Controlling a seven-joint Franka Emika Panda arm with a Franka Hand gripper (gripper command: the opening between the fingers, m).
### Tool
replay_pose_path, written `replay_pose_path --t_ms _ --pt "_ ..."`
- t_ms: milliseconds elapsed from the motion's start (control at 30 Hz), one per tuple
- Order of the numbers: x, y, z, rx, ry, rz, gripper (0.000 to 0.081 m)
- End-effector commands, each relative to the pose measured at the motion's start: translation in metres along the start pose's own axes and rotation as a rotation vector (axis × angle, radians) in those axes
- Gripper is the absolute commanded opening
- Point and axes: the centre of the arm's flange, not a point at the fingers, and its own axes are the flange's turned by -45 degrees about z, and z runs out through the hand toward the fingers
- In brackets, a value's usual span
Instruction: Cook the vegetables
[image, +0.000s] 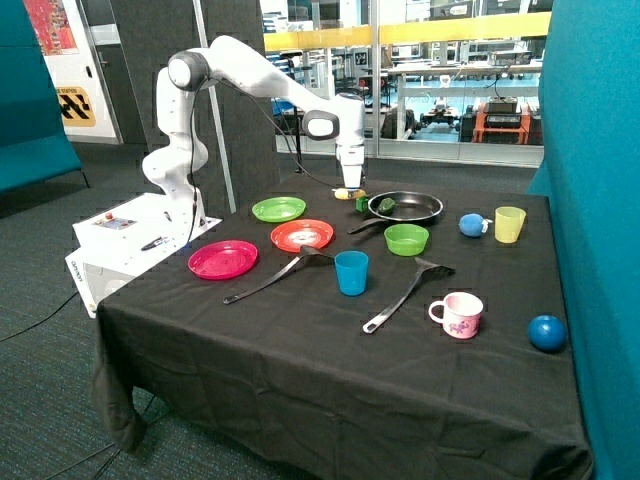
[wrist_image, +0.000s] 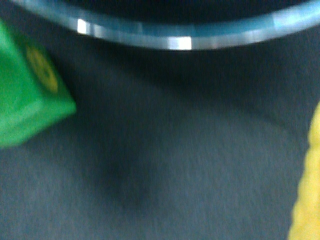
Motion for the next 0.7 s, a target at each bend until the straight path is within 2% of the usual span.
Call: replay_pose_path --t_ms 0,667 --pt "0.045 -0.004 0.004 -0.0025 -0.0036 0.024 0.0000" --pt "0.091 0.006 0.020 -0.0026 -0.0035 0.060 0.0000"
